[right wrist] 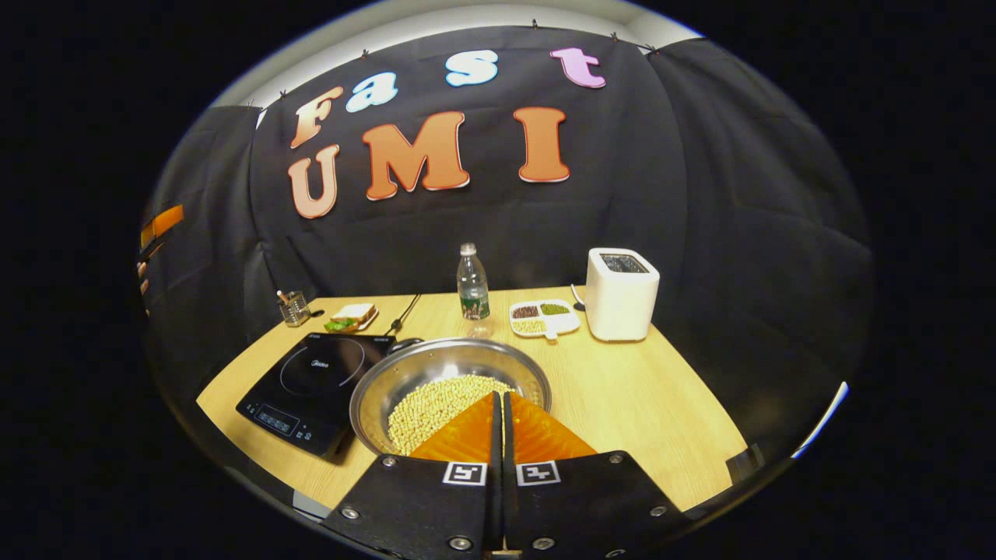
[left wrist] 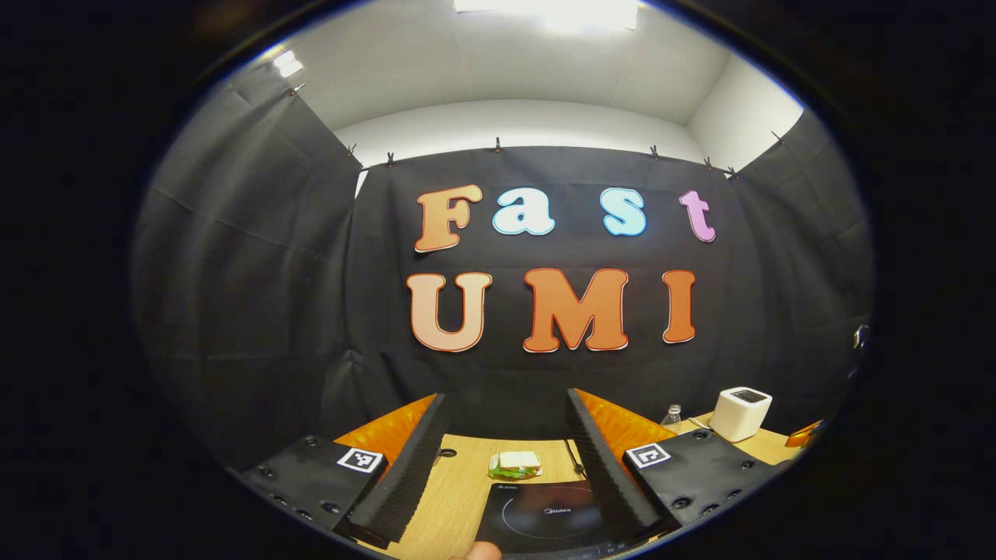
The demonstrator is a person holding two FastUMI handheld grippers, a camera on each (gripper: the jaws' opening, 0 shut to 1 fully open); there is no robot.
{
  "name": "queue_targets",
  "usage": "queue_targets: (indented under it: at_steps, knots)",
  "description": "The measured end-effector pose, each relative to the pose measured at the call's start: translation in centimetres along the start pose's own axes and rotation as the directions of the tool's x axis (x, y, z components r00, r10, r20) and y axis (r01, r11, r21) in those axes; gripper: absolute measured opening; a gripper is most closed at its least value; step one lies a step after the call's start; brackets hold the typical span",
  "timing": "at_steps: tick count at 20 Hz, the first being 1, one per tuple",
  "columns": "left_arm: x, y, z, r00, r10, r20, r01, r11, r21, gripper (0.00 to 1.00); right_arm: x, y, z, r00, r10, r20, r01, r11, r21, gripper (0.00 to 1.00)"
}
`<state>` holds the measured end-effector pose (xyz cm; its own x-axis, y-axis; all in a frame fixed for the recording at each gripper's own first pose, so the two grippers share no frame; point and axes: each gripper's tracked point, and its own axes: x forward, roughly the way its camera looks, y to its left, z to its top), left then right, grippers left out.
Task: First push the handle of the pot to place it horizontally, then grasp the pot with both hands and set it on the induction cooktop.
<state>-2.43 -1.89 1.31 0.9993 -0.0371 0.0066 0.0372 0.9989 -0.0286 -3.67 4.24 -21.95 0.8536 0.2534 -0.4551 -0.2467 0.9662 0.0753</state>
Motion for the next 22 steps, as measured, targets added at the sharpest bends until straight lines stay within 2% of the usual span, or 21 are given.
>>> queue_targets:
  at_steps: [11,18,22]
  knots:
    - [0.6,0.1,-1.3,0.999,0.007,-0.040,-0.007,1.000,-0.011,1.00,1.1,1.1,-6.8,0.986,0.027,-0.163,-0.030,0.999,-0.020,0.00]
    - [1.0,0.8,-2.0,0.998,0.019,-0.053,-0.020,1.000,-0.022,1.00,1.7,2.5,-9.8,0.969,0.055,-0.240,-0.061,0.998,-0.020,0.00]
    - [1.2,1.3,-2.4,0.998,0.027,-0.060,-0.028,0.999,-0.026,1.00,1.8,2.3,-10.9,0.960,0.043,-0.275,-0.055,0.998,-0.035,0.00]
